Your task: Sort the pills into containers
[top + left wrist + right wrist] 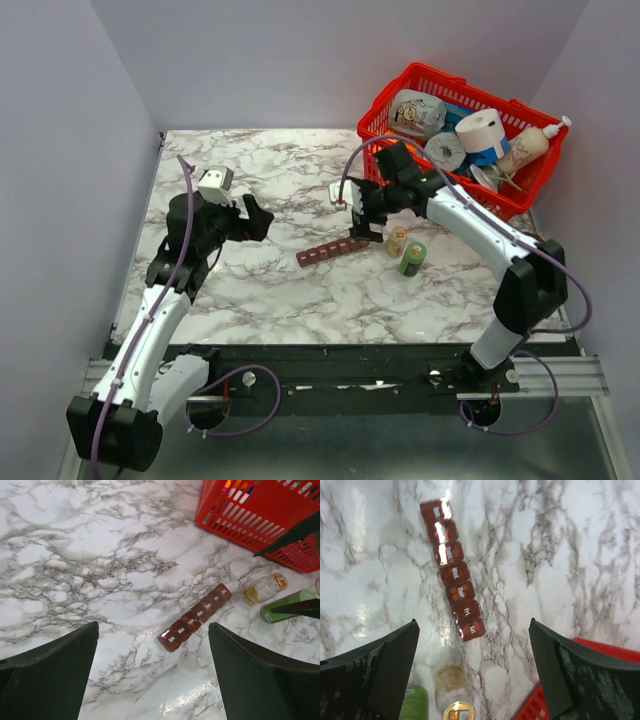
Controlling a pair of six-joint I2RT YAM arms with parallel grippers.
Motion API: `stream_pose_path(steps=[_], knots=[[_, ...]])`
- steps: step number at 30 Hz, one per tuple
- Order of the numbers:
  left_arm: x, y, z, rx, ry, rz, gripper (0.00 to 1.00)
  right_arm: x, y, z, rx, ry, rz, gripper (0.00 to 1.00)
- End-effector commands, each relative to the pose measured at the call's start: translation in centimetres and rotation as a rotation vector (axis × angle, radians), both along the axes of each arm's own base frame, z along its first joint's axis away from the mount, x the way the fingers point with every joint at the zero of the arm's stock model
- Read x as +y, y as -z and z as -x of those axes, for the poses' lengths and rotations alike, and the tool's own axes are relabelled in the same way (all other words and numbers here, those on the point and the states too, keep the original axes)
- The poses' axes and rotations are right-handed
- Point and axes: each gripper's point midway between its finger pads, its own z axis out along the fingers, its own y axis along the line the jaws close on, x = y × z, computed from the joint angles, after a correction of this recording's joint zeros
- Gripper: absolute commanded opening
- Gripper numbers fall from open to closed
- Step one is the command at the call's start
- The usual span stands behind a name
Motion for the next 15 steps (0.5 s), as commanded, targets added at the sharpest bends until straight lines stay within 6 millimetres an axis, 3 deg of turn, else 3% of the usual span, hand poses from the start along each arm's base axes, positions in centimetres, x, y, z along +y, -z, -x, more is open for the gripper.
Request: stream_pose_path(steps=[1, 5, 10, 12, 15], knots=[[3.0, -2.0, 0.4, -0.089, -0.141, -0.050, 0.99, 0.2, -7.4, 1.5, 0.111, 0.223, -0.186, 1.00], [4.3, -4.1, 2.3, -0.180, -0.199, -0.038, 0.99, -1.7, -12.1, 1.4, 0.203, 0.444, -0.373, 1.00], [5.3, -4.9, 3.5, -0.197, -0.248, -0.031, 0.99, -4.7, -17.6, 0.3, 0.089, 0.738, -0.677, 1.00], [5.7, -5.6, 3.8, -0.216, -0.264, -0.029, 0.99, -5.9, -18.6, -0.1, 0.113, 0.875, -0.767, 1.00], [5.6, -6.0, 4.1, -0.228, -0.256, -0.023, 0.99, -6.6, -19.3, 0.4, 0.107, 0.907, -0.784, 1.00]])
